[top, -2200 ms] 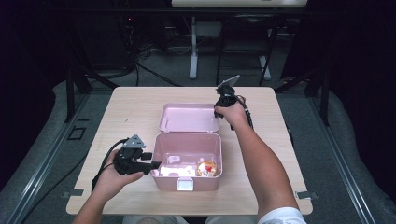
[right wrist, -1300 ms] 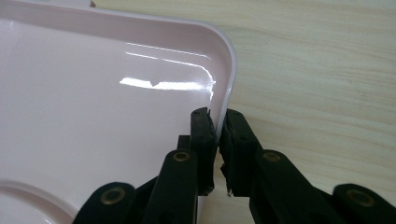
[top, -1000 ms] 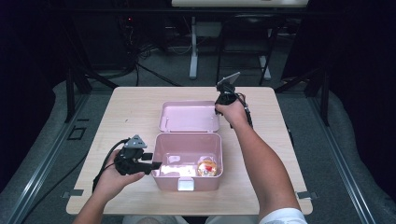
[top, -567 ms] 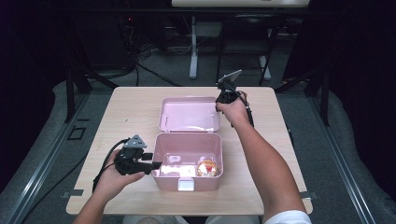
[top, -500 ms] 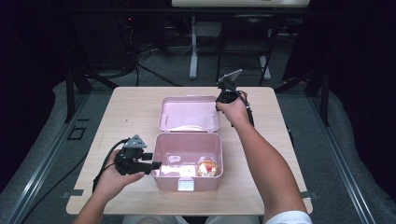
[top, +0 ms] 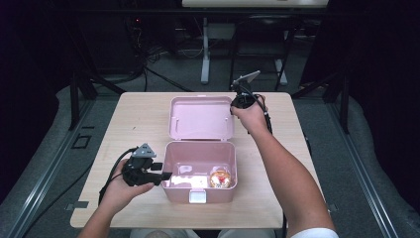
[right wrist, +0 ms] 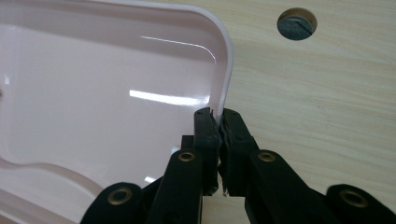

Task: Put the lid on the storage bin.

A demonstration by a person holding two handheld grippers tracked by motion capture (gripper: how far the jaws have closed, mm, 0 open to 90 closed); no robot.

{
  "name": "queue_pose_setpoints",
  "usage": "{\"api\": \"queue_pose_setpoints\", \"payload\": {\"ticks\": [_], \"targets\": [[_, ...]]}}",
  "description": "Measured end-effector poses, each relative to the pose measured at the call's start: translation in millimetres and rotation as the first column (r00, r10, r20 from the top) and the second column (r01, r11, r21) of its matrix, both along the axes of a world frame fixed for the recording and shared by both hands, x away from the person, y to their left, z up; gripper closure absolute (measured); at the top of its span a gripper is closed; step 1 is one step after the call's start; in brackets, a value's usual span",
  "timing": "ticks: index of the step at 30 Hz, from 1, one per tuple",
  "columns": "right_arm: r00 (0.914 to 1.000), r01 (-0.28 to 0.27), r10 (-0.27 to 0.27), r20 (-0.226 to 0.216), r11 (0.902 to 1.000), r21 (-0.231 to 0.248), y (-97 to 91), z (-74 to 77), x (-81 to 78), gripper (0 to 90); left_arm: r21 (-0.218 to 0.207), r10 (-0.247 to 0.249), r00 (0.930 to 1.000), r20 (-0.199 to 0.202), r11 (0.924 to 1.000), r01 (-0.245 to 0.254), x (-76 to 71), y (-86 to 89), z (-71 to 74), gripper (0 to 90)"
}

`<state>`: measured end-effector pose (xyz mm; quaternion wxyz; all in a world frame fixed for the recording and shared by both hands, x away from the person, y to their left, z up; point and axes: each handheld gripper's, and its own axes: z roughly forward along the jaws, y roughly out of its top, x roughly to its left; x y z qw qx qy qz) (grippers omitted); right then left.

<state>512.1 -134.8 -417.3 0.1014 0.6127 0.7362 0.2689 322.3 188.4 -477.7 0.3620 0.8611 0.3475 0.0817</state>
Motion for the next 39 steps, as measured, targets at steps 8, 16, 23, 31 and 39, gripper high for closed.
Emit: {"api": "queue_pose_setpoints", "payload": {"ticks": [8,16,23,31,39], "targets": [[0.9987,-0.018,0.018,0.049,0.9998,0.007,-2.7,13.0,-12.2,86.6,0.001,0.005,1.0000,0.001,1.0000,-0.005,-0.3,-0.4,0.1,50.6],[0.9961,-0.037,0.036,0.080,0.9993,0.005,-4.3,25.6,-25.2,86.9,-0.002,0.008,1.0000,-0.003,1.0000,-0.008,-0.4,-0.7,0.0,50.6],[0.9919,-0.054,0.053,0.115,0.9985,0.007,-5.3,35.2,-37.9,87.1,-0.008,0.016,0.9999,-0.004,0.9998,-0.016,-0.2,-0.6,-0.4,50.8],[0.9842,-0.079,0.081,0.158,0.9968,-0.014,-4.6,43.7,-53.6,87.0,-0.008,0.022,0.9997,-0.002,0.9997,-0.022,-0.6,-1.0,-0.5,50.9],[0.9792,-0.087,0.080,0.186,0.9959,0.026,-10.0,47.8,-68.7,87.1,-0.011,0.024,0.9997,-0.003,0.9996,-0.024,-0.3,-1.1,-0.8,50.9]]}}
